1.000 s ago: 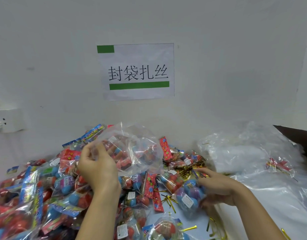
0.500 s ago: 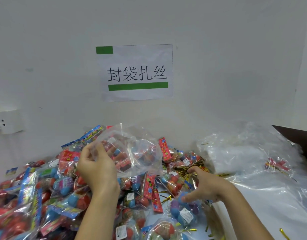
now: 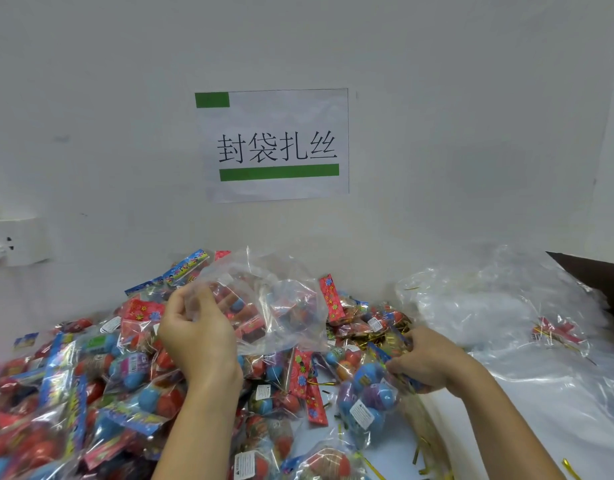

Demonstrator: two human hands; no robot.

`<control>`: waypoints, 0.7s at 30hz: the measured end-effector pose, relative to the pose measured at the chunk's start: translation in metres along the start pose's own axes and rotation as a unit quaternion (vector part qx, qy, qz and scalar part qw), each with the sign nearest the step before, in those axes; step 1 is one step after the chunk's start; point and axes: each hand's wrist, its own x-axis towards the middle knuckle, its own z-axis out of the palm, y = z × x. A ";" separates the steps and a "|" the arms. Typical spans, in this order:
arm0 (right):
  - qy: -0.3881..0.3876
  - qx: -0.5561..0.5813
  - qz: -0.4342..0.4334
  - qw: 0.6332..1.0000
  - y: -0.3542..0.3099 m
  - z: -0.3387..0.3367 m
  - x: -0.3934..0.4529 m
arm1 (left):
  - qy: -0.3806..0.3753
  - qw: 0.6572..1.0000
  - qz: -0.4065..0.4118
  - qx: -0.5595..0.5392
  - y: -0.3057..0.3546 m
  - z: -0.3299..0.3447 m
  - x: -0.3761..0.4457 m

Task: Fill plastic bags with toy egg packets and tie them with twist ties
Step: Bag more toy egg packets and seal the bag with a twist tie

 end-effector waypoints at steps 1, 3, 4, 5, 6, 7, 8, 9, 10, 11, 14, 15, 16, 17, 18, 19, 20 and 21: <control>0.006 -0.001 -0.003 1.000 0.000 -0.001 0.000 | -0.001 1.000 -0.002 -0.003 0.000 0.000 0.000; 0.016 -0.010 -0.008 1.000 0.000 -0.003 -0.002 | 0.000 1.000 -0.004 -0.007 -0.001 0.000 0.001; 0.020 -0.010 -0.007 1.000 -0.001 -0.004 -0.003 | 0.000 1.000 -0.005 -0.008 -0.001 0.000 0.001; 0.025 -0.005 -0.005 1.000 -0.001 -0.005 -0.003 | 0.000 1.000 -0.005 -0.009 -0.001 0.000 0.001; 0.029 0.002 -0.001 1.000 -0.001 -0.006 -0.003 | -0.001 1.000 -0.005 -0.008 0.000 0.000 0.000; 0.030 0.012 0.004 0.999 0.000 -0.005 -0.003 | -0.001 1.000 -0.006 -0.006 0.000 0.001 0.000; 0.027 0.022 0.009 0.999 0.000 -0.005 -0.004 | -0.002 1.000 -0.006 -0.007 0.000 0.001 0.000; 0.022 0.030 0.012 0.999 0.002 -0.003 -0.005 | -0.001 1.000 -0.007 -0.008 -0.001 0.001 0.000; 0.015 0.035 0.010 0.999 0.003 -0.002 -0.006 | -0.001 1.000 -0.007 -0.009 -0.001 0.001 0.001; 0.007 0.033 0.005 0.999 0.006 0.000 -0.007 | -0.001 1.000 -0.007 -0.008 -0.002 0.001 0.001; 0.005 -0.023 -0.038 0.999 0.011 0.001 -0.005 | 0.001 1.000 -0.004 -0.004 -0.003 0.000 0.001; 0.003 -0.029 -0.047 0.998 0.013 0.001 -0.004 | 0.001 1.000 -0.003 -0.004 -0.003 0.000 0.001; -0.001 -0.027 -0.047 0.999 0.013 0.002 -0.002 | 0.000 1.000 -0.002 -0.003 -0.003 0.000 0.001; -0.007 -0.019 -0.039 0.999 0.013 0.005 -0.001 | -0.001 1.000 -0.002 -0.001 -0.003 0.000 0.001; -0.013 -0.005 -0.028 1.000 0.013 0.007 0.000 | -0.002 1.000 -0.002 0.001 -0.003 0.000 0.001; -0.016 0.011 -0.016 1.000 0.013 0.010 0.001 | -0.002 1.000 -0.003 0.001 -0.003 0.000 0.001; -0.015 0.024 -0.007 1.000 0.014 0.012 0.001 | -0.001 1.000 -0.005 0.001 -0.003 0.000 0.001; -0.011 0.029 -0.002 1.000 0.014 0.014 0.002 | 0.000 1.000 -0.007 0.001 -0.004 0.000 0.002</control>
